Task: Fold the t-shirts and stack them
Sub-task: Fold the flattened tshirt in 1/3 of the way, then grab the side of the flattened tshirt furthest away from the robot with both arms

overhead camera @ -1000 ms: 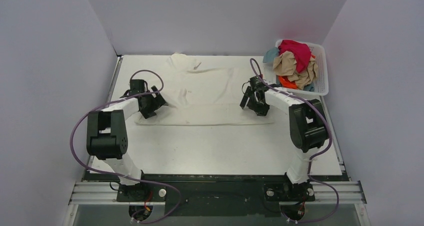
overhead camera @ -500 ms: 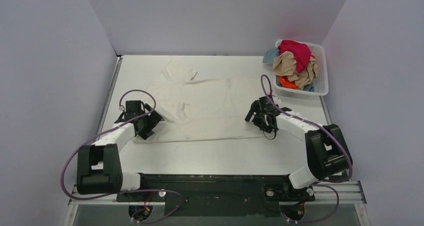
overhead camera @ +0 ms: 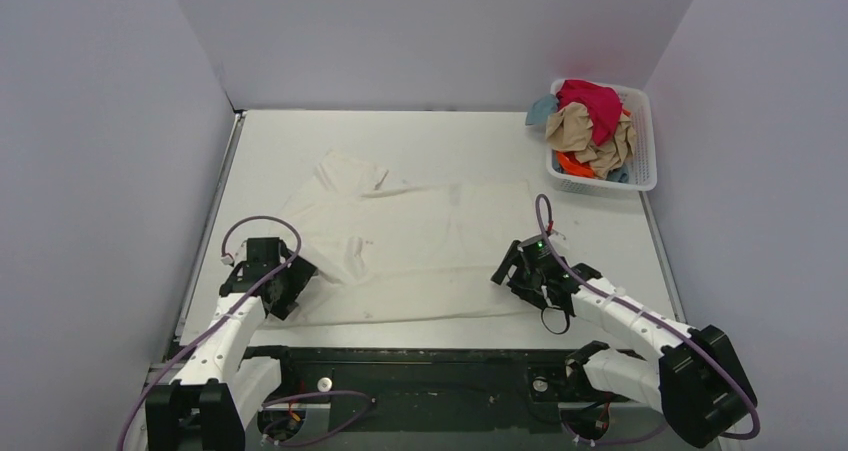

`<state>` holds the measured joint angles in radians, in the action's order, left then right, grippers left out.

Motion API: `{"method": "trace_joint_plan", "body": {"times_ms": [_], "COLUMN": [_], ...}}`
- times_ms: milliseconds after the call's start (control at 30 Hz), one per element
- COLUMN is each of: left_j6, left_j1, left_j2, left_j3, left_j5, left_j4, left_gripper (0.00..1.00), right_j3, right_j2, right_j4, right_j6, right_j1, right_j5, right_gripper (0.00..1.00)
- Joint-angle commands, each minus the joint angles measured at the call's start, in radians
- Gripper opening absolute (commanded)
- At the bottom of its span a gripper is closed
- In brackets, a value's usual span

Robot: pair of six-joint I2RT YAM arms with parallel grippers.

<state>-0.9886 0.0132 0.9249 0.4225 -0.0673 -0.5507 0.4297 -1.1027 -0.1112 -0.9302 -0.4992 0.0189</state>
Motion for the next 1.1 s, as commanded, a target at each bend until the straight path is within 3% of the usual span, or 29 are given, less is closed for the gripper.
{"method": "trace_joint_plan", "body": {"times_ms": [0,333,467,533,600,700,833,933,1067], "left_j6": [-0.023,-0.039,-0.012,0.034,0.086,0.162,0.281,0.397,0.569], "left_j1": [-0.004,-0.005,-0.005,-0.004,-0.004,-0.004,-0.043,-0.054,-0.079], "left_j2": [0.023,-0.043,-0.079,-0.062,-0.007,0.183,0.473,0.745,1.069], "left_j3": [0.012,0.074,0.231,0.33,0.427,0.602,0.858,1.126,1.489], "left_j5": [-0.088,-0.122,-0.13,-0.133,-0.105,-0.024,0.044,0.065,0.01], "left_j4": [-0.147,-0.206,-0.215,-0.176,-0.108,-0.003,0.065,0.041,-0.108], "left_gripper": [0.95,0.95,0.95,0.95,0.95,0.95,0.95,0.95,0.93], "right_j3": [-0.078,-0.066,0.097,0.19,0.291,0.37,0.494,0.584,0.647], "right_j2": [0.053,0.243,0.261,0.255,0.232,0.151,0.013,-0.082,-0.188], "right_j4": [-0.228,-0.363,-0.41,-0.424,-0.419,-0.385,-0.33,-0.328,-0.333], "right_j6": [-0.088,-0.117,-0.01,0.037,0.054,0.064,0.142,0.21,0.253], "right_j1": [-0.048,-0.096,-0.089,-0.079,-0.055,0.029,0.125,0.133,0.135], "right_j5": [0.027,0.068,0.187,0.272,0.36,0.419,0.331,0.358,0.388], "right_gripper": [0.75,0.78,0.86,0.98,1.0,1.0,1.0,1.0,1.0]}}
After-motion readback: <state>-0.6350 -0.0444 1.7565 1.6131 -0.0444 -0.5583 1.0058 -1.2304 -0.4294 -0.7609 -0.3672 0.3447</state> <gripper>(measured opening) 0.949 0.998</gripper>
